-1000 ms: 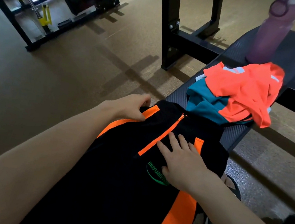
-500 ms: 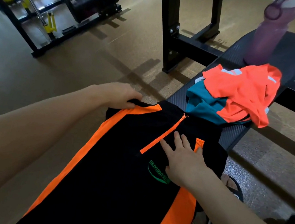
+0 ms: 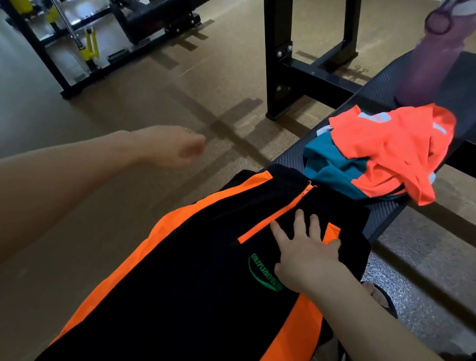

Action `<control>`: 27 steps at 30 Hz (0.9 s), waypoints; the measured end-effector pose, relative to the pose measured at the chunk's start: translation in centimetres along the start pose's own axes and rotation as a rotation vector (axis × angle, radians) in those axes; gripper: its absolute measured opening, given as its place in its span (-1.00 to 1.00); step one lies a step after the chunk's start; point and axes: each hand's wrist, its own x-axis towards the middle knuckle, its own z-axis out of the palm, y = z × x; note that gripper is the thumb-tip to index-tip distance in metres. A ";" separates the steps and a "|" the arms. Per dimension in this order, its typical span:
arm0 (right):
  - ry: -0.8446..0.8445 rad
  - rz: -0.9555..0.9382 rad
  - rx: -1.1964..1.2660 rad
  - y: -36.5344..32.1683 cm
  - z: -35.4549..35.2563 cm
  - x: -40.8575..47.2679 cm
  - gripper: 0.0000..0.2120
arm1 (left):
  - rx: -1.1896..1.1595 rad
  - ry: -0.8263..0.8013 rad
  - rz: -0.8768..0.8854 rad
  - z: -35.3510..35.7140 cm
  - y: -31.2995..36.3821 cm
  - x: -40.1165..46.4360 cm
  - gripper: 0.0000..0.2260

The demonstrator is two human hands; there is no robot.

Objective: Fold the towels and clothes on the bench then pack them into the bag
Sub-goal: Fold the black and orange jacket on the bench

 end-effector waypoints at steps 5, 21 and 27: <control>0.010 -0.035 -0.029 0.2 0.1 -0.5 -0.09 | -0.323 -0.188 -0.096 4.1 3.8 2.2 -0.42; 0.015 -0.090 -0.058 1.0 0.1 -0.6 -0.07 | -0.144 -0.192 0.052 3.6 4.7 5.4 -0.71; 0.020 -0.099 -0.058 1.1 0.0 -0.7 -0.10 | 0.229 -0.115 0.136 0.2 4.4 3.3 -0.75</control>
